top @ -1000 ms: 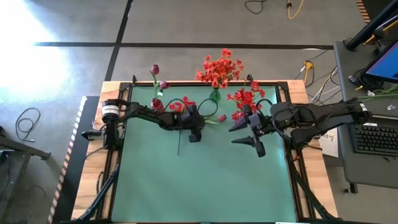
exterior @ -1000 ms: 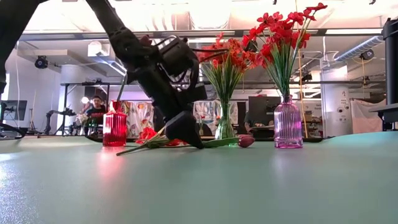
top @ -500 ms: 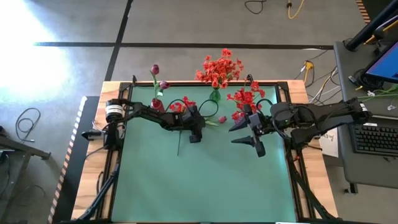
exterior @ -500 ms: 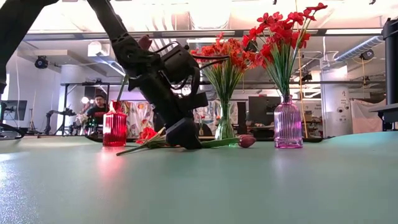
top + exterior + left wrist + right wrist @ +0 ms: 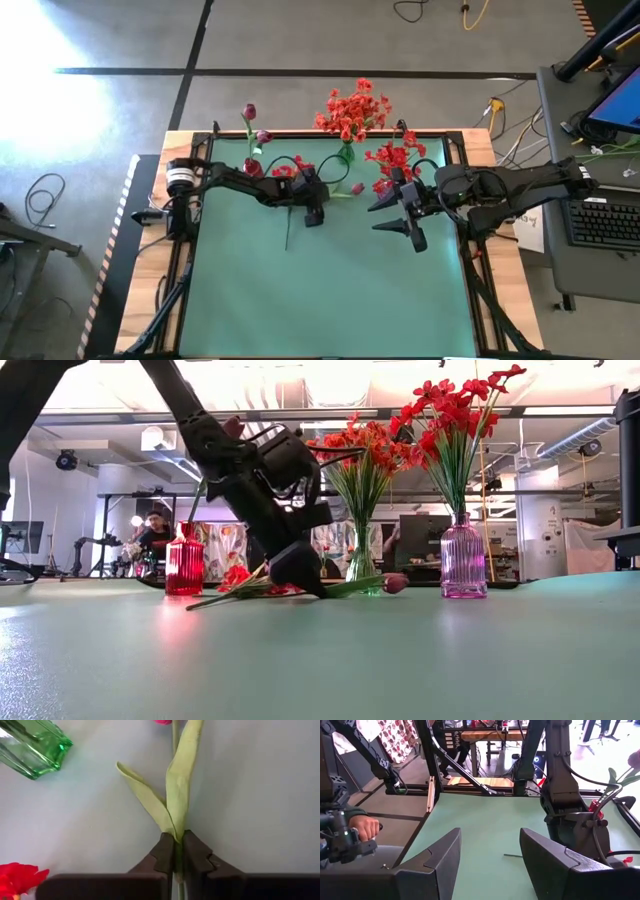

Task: Sort flowers into vase by color
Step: Put the dark red flower into the red flower vase

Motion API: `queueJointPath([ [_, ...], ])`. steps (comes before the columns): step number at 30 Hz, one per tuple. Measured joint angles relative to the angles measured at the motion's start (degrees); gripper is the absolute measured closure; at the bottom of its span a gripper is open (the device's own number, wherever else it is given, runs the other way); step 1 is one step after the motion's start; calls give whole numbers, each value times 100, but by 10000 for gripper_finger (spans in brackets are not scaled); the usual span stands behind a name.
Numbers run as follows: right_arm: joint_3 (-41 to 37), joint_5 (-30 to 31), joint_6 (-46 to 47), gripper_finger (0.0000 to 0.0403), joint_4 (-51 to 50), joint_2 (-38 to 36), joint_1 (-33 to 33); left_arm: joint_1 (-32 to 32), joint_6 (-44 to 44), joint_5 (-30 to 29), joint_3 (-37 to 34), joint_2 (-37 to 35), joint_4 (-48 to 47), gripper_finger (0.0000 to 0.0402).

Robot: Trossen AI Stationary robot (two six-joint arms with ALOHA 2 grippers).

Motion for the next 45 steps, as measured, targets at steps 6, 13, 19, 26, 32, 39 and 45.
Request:
queueJointPath([
  [6,0,0,-9,209,-2,0,-2,-26,-4,85,-21,-331,-509,401],
  [13,0,2,-33,209,1,0,-1,-56,-84,61,-19,-765,-1073,401],
  [19,0,2,-44,209,4,0,-1,-224,-74,151,-19,-1098,-1472,402],
  [26,0,2,-44,209,0,0,0,-593,-87,660,-12,-1233,-1511,401],
  [32,0,2,-44,209,2,0,0,-927,-216,660,-10,-1174,-1514,401],
  [39,0,2,-44,209,0,0,0,-1155,-543,658,-10,-1174,-1496,401],
  [45,-2,2,-44,209,0,0,-2,-1287,-744,658,-8,-1129,-1447,401],
])
